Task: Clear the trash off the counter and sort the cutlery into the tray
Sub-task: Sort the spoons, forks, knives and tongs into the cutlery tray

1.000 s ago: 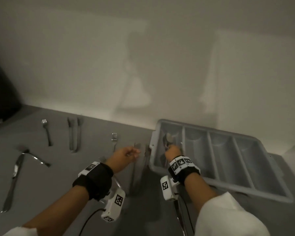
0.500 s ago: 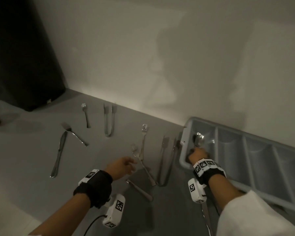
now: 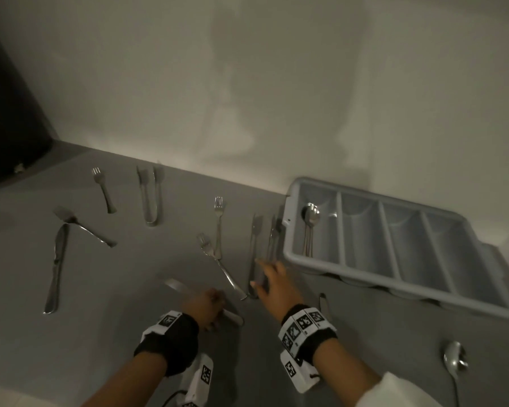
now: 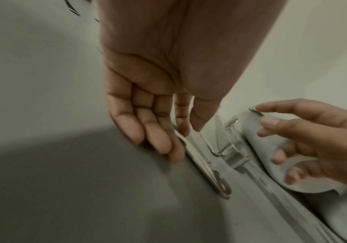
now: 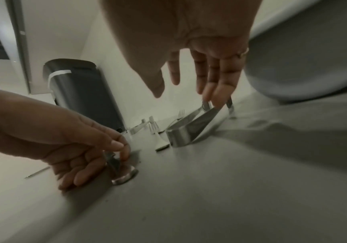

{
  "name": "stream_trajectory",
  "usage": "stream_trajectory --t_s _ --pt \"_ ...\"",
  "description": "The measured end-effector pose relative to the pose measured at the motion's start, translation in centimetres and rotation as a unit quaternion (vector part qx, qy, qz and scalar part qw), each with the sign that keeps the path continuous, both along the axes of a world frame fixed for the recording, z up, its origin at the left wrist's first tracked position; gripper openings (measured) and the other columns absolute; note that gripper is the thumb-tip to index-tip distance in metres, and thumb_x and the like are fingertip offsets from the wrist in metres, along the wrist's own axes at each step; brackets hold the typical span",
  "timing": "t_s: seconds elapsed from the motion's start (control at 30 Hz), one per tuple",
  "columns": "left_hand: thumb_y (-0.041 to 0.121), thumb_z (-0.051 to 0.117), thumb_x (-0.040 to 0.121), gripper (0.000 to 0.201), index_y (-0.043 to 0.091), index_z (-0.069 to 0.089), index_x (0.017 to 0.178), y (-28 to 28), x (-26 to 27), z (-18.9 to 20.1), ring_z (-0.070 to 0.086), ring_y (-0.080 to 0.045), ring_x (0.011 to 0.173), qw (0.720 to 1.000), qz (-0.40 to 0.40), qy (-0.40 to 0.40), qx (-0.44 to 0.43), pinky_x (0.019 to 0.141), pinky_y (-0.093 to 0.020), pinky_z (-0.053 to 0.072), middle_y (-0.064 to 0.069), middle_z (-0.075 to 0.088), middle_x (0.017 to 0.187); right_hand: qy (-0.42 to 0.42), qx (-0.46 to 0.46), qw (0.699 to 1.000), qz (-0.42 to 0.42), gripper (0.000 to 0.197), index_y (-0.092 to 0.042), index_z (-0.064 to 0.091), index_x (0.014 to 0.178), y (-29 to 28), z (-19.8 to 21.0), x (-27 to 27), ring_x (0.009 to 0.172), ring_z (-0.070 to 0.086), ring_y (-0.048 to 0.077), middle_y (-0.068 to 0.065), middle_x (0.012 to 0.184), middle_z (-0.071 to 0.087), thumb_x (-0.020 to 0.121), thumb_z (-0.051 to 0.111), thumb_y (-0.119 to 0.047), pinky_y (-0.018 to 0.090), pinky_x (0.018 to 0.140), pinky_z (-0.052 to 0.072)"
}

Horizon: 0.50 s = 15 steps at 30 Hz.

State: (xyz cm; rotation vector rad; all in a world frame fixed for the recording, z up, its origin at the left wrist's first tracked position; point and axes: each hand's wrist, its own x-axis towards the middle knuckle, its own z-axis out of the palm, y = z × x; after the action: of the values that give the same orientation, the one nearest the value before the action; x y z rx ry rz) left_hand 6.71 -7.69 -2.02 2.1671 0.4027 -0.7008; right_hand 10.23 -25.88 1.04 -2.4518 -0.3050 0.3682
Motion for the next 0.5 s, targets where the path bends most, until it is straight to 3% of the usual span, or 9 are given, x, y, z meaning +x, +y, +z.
stream_trajectory --t_s 0.07,0.13,0.2,0.27,0.37,0.43,0.5 --pt "0.033 0.043 0.092 0.019 0.018 0.052 0.085 0.2 0.0 0.0 0.055 -0.012 0.044 0.999 -0.011 -0.004 0.044 0.042 -0.019 0.044 0.004 0.057 0.058 0.052 -0.012 0.998 -0.045 0.050 -0.024 0.041 0.133 1.2 -1.2 0.5 0.129 0.038 0.028 0.009 0.145 0.026 0.087 0.053 -0.041 0.041 0.108 0.037" --pt "0.038 0.045 0.091 0.027 0.021 0.052 0.070 0.5 0.0 0.1 0.059 -0.016 0.054 0.996 -0.021 -0.005 0.084 0.055 -0.024 0.050 0.003 0.059 0.060 0.079 -0.057 0.991 -0.088 0.051 -0.015 0.053 0.122 2.2 -2.1 1.2 0.126 0.040 0.031 0.009 0.141 0.031 0.083 0.055 -0.049 0.043 0.106 0.038" --pt "0.039 0.049 0.088 0.030 0.013 0.062 0.079 0.9 -0.1 0.2 0.065 -0.021 0.071 0.991 -0.038 -0.001 0.132 0.073 -0.032 0.055 -0.003 0.061 0.071 0.089 -0.068 0.985 -0.129 0.052 -0.011 0.057 0.113 2.9 -2.7 2.0 0.118 0.047 0.031 0.008 0.139 0.033 0.079 0.059 -0.050 0.043 0.100 0.044" --pt "0.036 0.055 0.085 0.032 0.006 0.066 0.088 1.3 -0.1 0.3 0.067 -0.025 0.088 0.985 -0.046 0.001 0.163 0.083 -0.033 0.054 -0.006 0.060 0.078 0.092 -0.075 0.981 -0.151 0.048 -0.008 0.057 0.110 3.4 -2.9 2.7 0.113 0.052 0.032 0.010 0.140 0.033 0.078 0.063 -0.043 0.042 0.097 0.048" --pt "0.034 0.061 0.082 0.029 0.006 0.065 0.090 1.7 -0.2 0.4 0.065 -0.024 0.095 0.980 -0.041 0.002 0.196 0.085 -0.030 0.052 -0.008 0.063 0.087 0.109 -0.066 0.974 -0.189 0.046 -0.006 0.049 0.116 3.8 -2.2 3.2 0.112 0.052 0.033 0.014 0.134 0.041 0.079 0.065 -0.028 0.040 0.094 0.049" --pt "0.031 0.063 0.081 0.031 0.005 0.063 0.096 1.9 -0.3 0.6 0.064 -0.023 0.099 0.976 -0.034 -0.005 0.217 0.085 -0.028 0.051 -0.010 0.067 0.101 0.124 0.003 0.965 -0.229 0.052 -0.008 0.041 0.122 3.8 -1.8 3.2 0.110 0.054 0.032 0.015 0.127 0.049 0.079 0.067 -0.019 0.040 0.092 0.050" --pt "0.025 0.061 0.082 0.026 0.004 0.061 0.099 2.5 -0.2 0.5 0.064 -0.023 0.100 0.974 -0.025 -0.004 0.224 0.084 -0.027 0.050 -0.011 0.066 0.109 0.132 0.090 0.951 -0.266 0.061 -0.010 0.032 0.130 3.8 -1.5 3.0 0.115 0.053 0.032 0.017 0.132 0.047 0.080 0.066 -0.011 0.040 0.097 0.048"
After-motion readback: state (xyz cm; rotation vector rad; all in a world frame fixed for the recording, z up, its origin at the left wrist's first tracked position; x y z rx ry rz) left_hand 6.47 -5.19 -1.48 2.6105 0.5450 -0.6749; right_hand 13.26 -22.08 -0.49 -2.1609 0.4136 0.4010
